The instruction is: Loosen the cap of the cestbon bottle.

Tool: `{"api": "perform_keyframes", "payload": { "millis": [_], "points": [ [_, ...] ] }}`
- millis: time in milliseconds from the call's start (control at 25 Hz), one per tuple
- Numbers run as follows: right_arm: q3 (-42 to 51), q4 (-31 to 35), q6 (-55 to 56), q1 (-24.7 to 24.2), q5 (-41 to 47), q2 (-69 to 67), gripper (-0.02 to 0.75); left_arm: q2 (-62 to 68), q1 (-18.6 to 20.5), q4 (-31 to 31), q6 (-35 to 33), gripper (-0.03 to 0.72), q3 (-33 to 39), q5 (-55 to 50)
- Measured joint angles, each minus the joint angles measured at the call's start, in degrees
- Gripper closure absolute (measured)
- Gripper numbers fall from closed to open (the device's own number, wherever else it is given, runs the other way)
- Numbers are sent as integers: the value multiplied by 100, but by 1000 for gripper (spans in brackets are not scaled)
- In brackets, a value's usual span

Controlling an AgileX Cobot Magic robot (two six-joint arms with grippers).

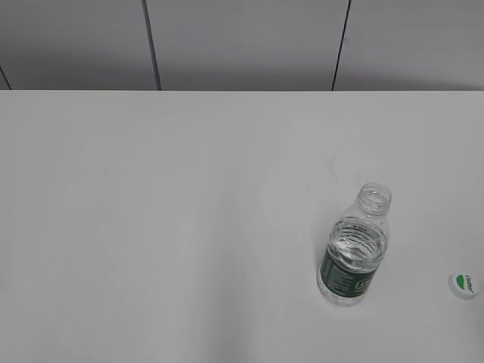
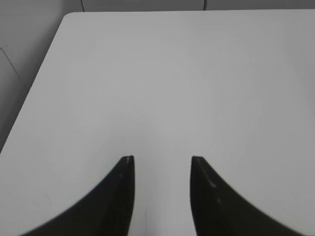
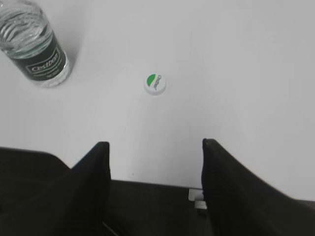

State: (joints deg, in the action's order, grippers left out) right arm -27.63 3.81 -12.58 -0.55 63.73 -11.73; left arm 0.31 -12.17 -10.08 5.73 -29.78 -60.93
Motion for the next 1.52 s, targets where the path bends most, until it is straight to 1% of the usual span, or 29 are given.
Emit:
{"api": "perform_keyframes", "payload": {
  "millis": [120, 360, 800, 1240, 1360, 1520],
  "points": [
    [63, -46, 66, 0, -58, 480, 322, -54, 0, 0, 0, 391, 0, 0],
    [75, -46, 77, 0, -69, 1163, 353, -89, 0, 0, 0, 391, 0, 0],
    [87, 2, 77, 0, -85, 1203, 363, -86, 0, -18, 0, 409, 0, 0],
    [87, 14, 77, 0, -85, 1203, 363, -86, 5, -78, 0, 411, 0, 0],
    [87, 14, 77, 0, -85, 1203, 363, -86, 205, -90, 0, 414, 0, 0],
    [87, 15, 77, 0, -85, 1203, 363, -86, 722, -100, 0, 440, 0, 0]
  ]
}}
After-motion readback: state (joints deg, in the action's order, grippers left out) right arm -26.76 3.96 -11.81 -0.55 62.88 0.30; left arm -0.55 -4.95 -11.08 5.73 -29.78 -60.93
